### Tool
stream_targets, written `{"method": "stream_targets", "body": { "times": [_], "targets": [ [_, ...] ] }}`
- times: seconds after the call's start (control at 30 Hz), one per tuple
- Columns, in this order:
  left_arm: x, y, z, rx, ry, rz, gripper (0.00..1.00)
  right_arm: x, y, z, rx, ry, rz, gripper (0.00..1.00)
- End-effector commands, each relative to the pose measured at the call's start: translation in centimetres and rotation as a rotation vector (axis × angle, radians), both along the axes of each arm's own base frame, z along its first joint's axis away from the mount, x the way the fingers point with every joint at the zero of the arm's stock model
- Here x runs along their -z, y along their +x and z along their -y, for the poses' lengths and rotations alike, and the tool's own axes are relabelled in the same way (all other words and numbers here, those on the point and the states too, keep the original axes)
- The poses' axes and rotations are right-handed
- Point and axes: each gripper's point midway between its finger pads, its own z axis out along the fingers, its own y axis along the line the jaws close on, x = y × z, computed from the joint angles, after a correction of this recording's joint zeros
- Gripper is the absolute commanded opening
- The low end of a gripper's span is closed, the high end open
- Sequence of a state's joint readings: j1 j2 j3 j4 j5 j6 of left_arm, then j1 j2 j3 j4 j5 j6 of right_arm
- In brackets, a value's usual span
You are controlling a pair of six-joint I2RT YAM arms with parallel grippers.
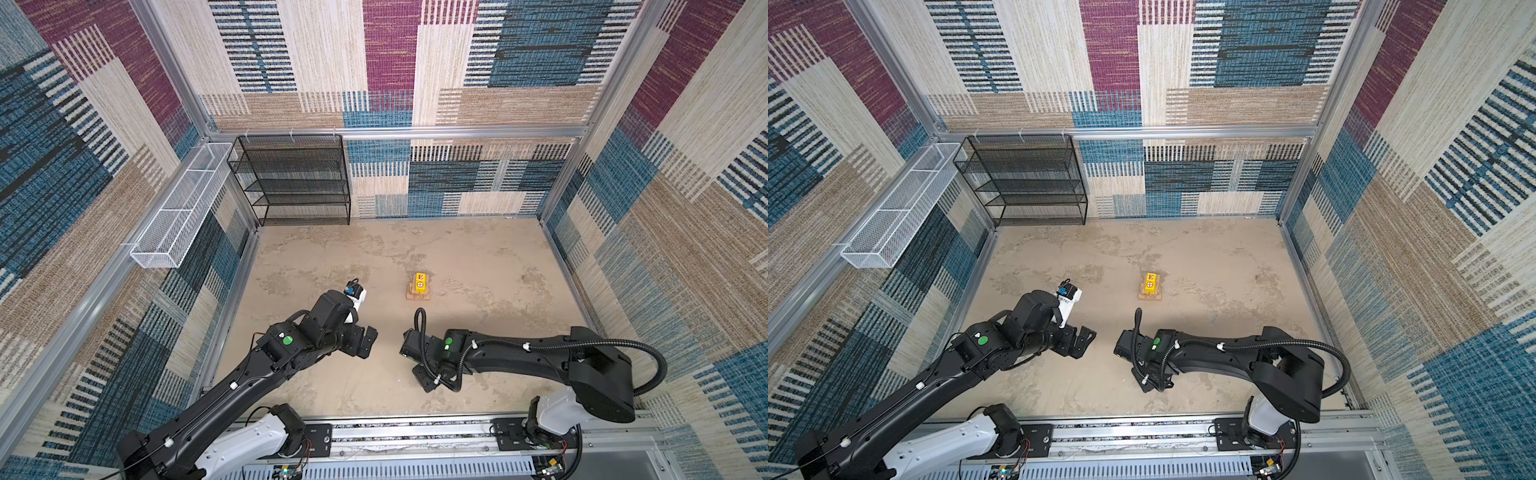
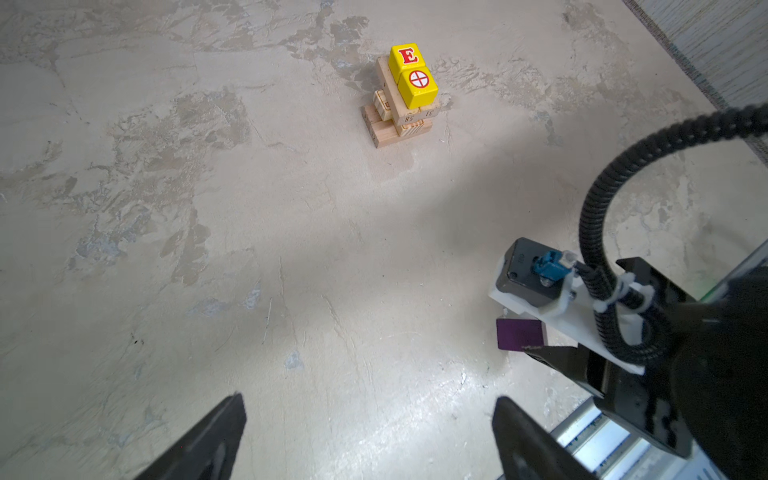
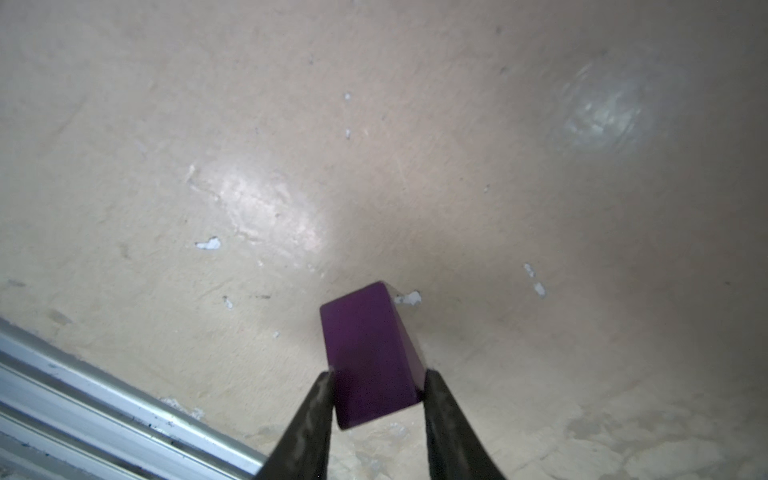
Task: Build the wood block tower
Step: 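Lift the purple triangular block with the right gripper toward the stack, then carry the purple block over the yellow cubes with the right gripper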
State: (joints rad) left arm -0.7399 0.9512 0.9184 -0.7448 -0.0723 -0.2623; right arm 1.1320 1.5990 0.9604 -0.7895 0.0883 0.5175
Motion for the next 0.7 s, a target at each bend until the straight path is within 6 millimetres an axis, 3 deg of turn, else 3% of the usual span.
{"method": "stream_targets", "body": {
  "times": [0.0, 0.17, 0.37, 0.67],
  "targets": [
    [0.2, -0.1, -0.4, -0.002, 0.017, -0.001, 0.97, 0.8, 0.2, 0.7, 0.092, -0.064, -0.009, 0.37],
    [0.1, -0.2, -0.5, -0.003, 0.014, 0.003, 0.97, 0.8, -0.2, 0.4, 0.116, -0.054, -0.036, 0.41],
    [-0.1, -0.2, -0.5, -0.004, 0.008, 0.009, 0.97, -0.8, -0.8, -1.1, 0.064, 0.052, -0.064, 0.48],
    [-0.1, -0.2, -0.5, -0.005, 0.007, 0.008, 0.97, 0.2, -0.6, 0.2, 0.058, -0.018, -0.043, 0.44]
  ]
}}
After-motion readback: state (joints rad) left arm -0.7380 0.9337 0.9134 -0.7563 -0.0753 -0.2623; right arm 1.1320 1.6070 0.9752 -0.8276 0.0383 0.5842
